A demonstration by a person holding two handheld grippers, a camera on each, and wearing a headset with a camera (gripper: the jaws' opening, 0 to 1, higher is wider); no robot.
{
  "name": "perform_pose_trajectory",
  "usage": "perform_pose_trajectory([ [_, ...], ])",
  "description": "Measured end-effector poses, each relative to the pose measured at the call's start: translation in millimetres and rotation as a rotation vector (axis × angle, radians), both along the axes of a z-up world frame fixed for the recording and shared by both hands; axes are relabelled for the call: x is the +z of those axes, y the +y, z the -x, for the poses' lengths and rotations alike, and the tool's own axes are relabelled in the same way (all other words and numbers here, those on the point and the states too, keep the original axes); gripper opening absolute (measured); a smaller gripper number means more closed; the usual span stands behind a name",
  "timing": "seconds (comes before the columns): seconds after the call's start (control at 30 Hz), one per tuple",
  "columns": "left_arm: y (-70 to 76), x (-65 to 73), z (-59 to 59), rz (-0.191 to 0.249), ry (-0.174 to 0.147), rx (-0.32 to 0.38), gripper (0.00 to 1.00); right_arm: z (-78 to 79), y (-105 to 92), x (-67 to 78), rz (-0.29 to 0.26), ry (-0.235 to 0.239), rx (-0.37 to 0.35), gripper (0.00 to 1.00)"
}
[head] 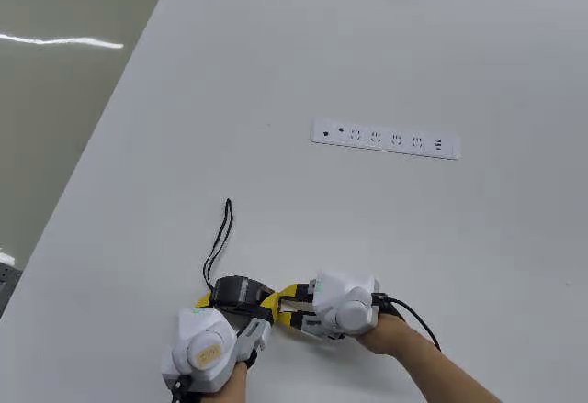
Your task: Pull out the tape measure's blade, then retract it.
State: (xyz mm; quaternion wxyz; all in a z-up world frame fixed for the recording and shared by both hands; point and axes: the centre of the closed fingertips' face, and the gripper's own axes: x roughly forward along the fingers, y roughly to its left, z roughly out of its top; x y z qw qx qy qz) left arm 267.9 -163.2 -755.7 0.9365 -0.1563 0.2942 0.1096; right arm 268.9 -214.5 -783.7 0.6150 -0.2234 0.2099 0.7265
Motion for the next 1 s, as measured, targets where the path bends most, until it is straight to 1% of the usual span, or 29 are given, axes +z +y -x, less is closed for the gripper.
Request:
perform_pose_trajectory([
  [0.1,-0.3,-0.3,-0.9,0.008,0.001,0.001,0.63,-1.7,-1.4,0.1,0.002,0.002,-0.007,0.15],
  [0.23,-1.0,-1.6,-1.1,0.006,0.008,-0.013,0.63,-2.7,-5.0,2.8,0.006,0.005,-0.02,0.15],
  [0.3,-2.0,-2.6,0.2,-0.014,0.024,-0.044,0.64,-4.0,-8.1,4.4,0.01,0.005,-0.035,0.15],
  [0.37,-2.6,-3.1,1.2,-0.026,0.03,-0.067,0.63,-4.9,-11.7,6.9,0.009,0.001,-0.045,0.16],
  [0.4,-3.2,-4.1,2.5,-0.026,0.038,-0.075,0.63,-5.8,-13.2,8.5,0.009,-0.001,-0.051,0.17],
  [0.47,-1.8,-5.5,4.8,-0.024,0.045,-0.083,0.64,-7.7,-17.5,12.6,0.007,0.0,-0.07,0.18],
  [0.57,0.3,-3.8,8.7,-0.018,0.054,-0.095,0.69,-8.4,-24.6,14.6,0.014,-0.004,-0.087,0.2],
  [0.67,3.2,2.5,11.1,-0.037,0.047,-0.115,0.69,-8.0,-31.5,19.3,0.013,-0.003,-0.109,0.22],
  [0.83,5.8,10.4,14.1,-0.053,0.034,-0.161,0.7,-5.7,-41.9,27.2,0.01,-0.006,-0.142,0.25],
  [1.0,7.5,19.4,18.7,-0.066,0.02,-0.198,0.7,-5.4,-55.0,35.5,0.01,-0.006,-0.189,0.29],
])
